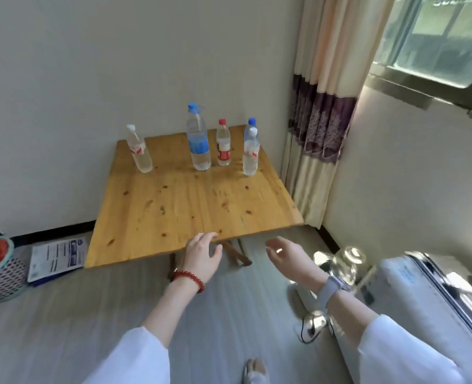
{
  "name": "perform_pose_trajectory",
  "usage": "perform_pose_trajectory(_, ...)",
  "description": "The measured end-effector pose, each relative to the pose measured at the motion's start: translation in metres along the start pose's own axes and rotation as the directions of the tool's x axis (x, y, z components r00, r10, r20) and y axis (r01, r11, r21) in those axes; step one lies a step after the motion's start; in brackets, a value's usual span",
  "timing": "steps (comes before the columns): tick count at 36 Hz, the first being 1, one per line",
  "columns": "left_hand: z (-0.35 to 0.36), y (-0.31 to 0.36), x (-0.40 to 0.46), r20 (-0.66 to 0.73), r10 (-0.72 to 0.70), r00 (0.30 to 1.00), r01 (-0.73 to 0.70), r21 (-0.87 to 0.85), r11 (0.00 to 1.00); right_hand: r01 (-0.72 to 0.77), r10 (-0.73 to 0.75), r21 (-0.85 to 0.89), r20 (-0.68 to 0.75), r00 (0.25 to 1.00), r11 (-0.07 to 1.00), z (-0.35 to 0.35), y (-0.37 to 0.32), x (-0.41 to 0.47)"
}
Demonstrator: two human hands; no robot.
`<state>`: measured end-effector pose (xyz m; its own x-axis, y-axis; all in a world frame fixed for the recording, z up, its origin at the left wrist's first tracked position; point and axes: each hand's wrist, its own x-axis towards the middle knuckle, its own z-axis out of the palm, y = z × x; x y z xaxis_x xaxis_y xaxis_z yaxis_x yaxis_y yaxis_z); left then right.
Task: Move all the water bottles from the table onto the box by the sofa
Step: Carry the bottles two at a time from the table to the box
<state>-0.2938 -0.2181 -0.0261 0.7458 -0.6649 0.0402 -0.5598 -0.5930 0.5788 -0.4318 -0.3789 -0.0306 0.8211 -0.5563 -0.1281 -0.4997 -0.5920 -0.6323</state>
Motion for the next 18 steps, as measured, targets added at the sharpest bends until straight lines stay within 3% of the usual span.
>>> perform_pose_trajectory(12,0.011,-0.012,0.245,-0.020,-0.046,0.999,0.045,-0.053,0.998,-0.088,0.098,0.083,-0.128,0.987,0.993,-0.041,-0.006,0.256)
perform_pose_trajectory(18,0.034,-0.031,0.360,0.005,-0.023,1.000,0.023,-0.100,0.995,-0.154,0.194,0.225,-0.170,0.966,0.962,-0.037,-0.002,0.363)
